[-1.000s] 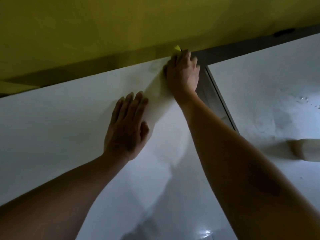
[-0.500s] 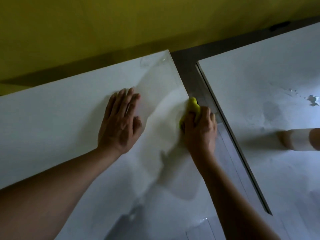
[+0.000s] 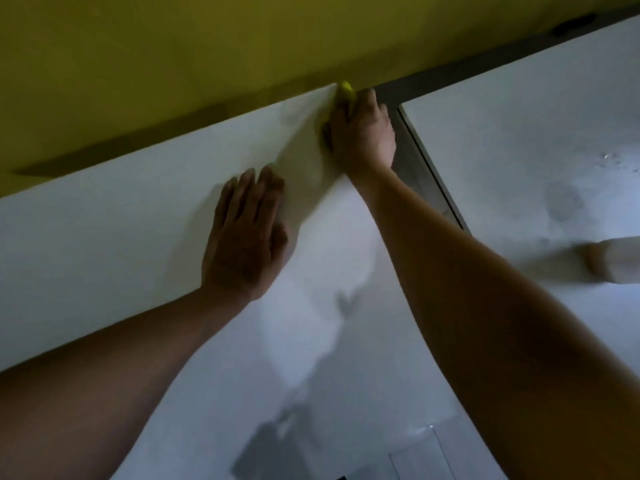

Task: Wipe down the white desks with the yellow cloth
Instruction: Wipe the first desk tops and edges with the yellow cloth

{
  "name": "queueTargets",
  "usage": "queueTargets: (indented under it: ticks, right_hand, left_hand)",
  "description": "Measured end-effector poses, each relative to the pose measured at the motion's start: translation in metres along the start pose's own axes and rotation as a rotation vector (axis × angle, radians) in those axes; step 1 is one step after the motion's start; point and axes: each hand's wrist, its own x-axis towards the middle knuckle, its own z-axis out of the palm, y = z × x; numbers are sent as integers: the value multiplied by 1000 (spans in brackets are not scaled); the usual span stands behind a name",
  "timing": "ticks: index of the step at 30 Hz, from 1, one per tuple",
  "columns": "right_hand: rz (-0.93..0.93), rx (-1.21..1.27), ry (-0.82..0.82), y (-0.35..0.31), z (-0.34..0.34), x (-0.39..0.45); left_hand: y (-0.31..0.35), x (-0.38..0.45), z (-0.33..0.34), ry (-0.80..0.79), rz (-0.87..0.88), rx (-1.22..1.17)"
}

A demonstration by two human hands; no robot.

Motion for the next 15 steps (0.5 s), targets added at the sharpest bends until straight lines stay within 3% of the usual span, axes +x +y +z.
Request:
queueTargets:
  ticks: [15]
  right_hand:
    - [57, 85, 13, 64, -39, -85]
  left_hand:
    - [18, -29, 1, -1, 49, -27]
